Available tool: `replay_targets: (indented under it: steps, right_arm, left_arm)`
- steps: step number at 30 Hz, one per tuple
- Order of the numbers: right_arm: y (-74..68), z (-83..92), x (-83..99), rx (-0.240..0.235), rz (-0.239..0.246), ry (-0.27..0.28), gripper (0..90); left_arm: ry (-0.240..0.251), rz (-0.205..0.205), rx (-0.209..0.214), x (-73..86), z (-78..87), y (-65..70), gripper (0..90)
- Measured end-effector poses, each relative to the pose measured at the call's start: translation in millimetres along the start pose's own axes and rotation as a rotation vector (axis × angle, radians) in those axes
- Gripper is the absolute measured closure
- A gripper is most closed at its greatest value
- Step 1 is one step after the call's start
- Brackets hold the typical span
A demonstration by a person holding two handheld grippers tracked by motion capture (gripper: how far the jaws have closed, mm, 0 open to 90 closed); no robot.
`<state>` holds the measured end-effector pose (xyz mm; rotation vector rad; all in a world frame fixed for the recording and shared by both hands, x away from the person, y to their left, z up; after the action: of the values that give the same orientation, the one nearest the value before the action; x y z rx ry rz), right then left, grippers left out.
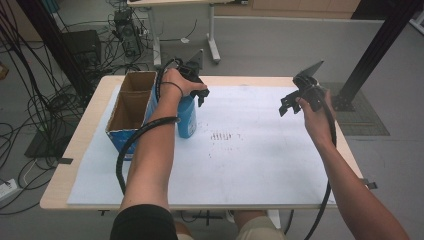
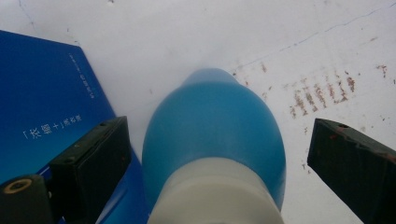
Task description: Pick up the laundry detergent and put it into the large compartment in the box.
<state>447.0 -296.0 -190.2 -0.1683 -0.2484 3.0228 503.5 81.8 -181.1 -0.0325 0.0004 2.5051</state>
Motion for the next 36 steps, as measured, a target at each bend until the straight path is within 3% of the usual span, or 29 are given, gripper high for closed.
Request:
replay_targets:
  steps: [36]
  right_arm:
    - [-3.1,-1.8,-0.7,0.004,0.002,-0.002,6.5]
  left_arm:
    - [0.001,-0.002,-0.012,1.9,-1.8,1.0,10.3]
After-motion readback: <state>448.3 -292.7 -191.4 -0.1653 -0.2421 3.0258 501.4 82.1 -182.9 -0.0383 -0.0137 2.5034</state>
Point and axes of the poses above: each handheld gripper's, and its own axes: z roughly backward along the jaws, x roughly out of its underside, y roughly to its right, the point moved 1 cm from there along -z, roughly forward along the jaws, and after that the axes turned 15 degrees about -z, right-handed, at the moved point
